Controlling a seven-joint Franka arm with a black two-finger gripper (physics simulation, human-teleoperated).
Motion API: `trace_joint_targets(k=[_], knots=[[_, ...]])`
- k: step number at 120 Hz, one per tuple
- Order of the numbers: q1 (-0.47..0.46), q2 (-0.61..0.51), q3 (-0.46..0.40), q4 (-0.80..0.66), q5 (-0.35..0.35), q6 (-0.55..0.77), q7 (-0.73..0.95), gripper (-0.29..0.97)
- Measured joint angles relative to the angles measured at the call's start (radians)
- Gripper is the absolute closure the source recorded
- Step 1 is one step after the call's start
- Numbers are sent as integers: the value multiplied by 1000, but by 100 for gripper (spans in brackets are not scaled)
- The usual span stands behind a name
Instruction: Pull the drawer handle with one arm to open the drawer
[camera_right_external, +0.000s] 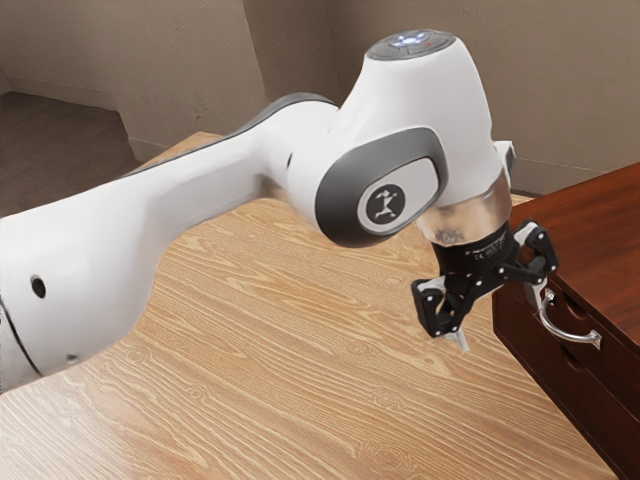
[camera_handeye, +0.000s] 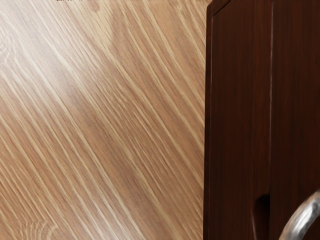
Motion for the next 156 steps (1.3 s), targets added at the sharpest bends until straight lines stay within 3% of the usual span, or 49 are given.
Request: trace_joint_targets(k=[60,97,156], knots=[[-28,25,-2,-15,0,111,-63,0],[-30,27,-2,-34,-1,137,-80,27],[-33,13,-1,-91,-1,169,-95,36]])
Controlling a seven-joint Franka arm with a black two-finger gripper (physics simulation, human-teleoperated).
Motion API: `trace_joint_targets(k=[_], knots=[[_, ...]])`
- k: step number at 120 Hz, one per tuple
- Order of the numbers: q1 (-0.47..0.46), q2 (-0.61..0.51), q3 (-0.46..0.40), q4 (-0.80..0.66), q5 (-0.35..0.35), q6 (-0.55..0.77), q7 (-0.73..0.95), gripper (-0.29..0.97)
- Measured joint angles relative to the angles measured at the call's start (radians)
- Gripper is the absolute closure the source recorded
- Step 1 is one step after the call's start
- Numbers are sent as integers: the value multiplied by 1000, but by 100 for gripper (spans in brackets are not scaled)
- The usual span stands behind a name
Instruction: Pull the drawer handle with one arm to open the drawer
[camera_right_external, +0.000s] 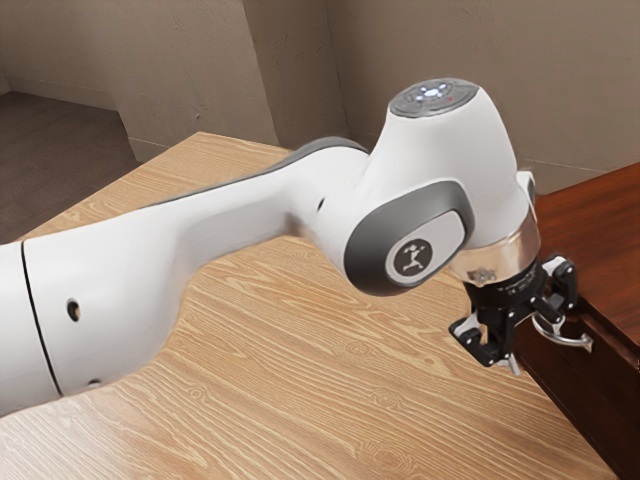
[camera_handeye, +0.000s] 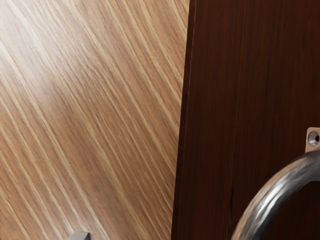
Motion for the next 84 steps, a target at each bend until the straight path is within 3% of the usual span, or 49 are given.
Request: trace_joint_targets(k=[84], knots=[[10,-182,5,-242,3,79,-9,37]])
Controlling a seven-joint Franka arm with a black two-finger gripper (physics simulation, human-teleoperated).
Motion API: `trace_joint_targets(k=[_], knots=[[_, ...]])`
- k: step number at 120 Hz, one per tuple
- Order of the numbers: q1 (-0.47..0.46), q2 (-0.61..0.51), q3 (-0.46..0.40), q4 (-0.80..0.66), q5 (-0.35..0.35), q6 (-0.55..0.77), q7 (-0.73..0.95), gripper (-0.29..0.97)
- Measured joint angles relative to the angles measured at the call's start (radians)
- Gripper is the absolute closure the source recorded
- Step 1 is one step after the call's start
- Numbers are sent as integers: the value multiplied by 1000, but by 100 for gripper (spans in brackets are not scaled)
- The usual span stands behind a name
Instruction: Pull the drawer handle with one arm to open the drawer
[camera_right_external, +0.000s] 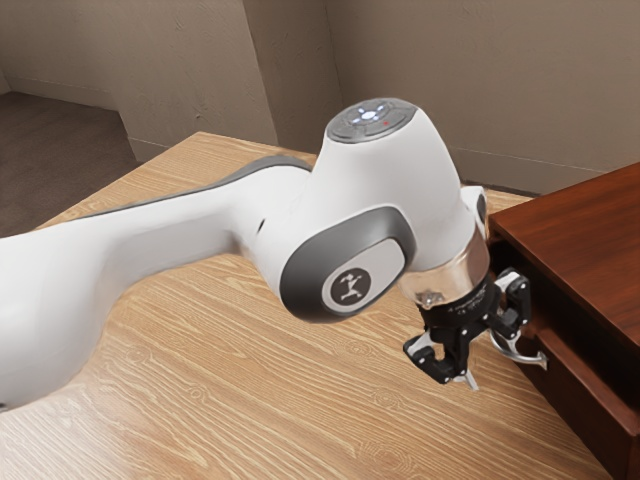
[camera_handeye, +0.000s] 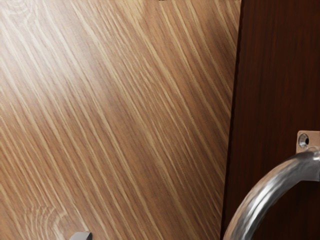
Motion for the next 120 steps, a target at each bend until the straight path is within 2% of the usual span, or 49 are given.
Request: trace_joint_targets(k=[120], knots=[[20,-216,17,-256,2,58,-5,37]])
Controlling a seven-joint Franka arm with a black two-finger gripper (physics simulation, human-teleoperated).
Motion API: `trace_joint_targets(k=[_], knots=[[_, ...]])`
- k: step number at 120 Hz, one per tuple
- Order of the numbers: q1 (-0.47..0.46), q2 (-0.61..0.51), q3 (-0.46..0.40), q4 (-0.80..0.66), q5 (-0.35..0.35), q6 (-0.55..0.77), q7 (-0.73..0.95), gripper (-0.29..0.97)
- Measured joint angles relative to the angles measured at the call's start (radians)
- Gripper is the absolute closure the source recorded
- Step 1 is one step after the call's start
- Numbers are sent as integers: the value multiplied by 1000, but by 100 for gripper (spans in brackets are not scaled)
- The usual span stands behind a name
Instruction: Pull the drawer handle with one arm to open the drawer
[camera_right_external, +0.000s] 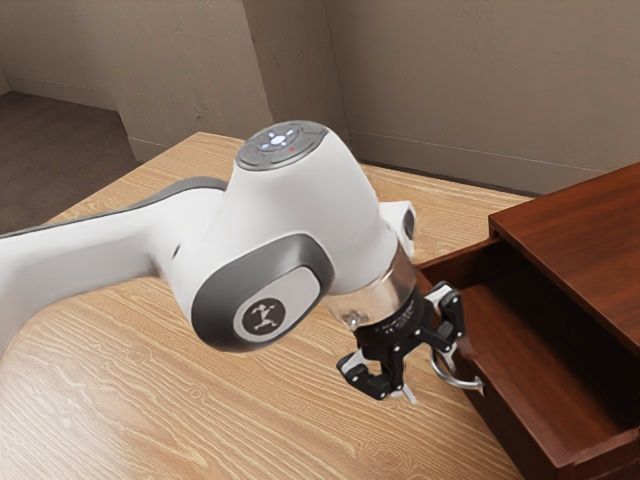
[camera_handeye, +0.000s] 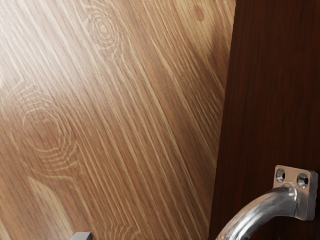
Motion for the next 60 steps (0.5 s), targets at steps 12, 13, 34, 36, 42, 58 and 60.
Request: trace_joint_targets(k=[12,13,34,36,42,58,60], knots=[[-3,-20,6,-22,0,3,0,37],[-4,-21,7,-23,0,3,0,37],[-13,-68,21,-71,1,5,0,37],[-12,-72,21,-75,1,5,0,37],[-12,-87,23,-88,1,6,0,37],[-21,-120,44,-116,3,10,1,37],[-21,-123,46,-119,3,11,1,37]])
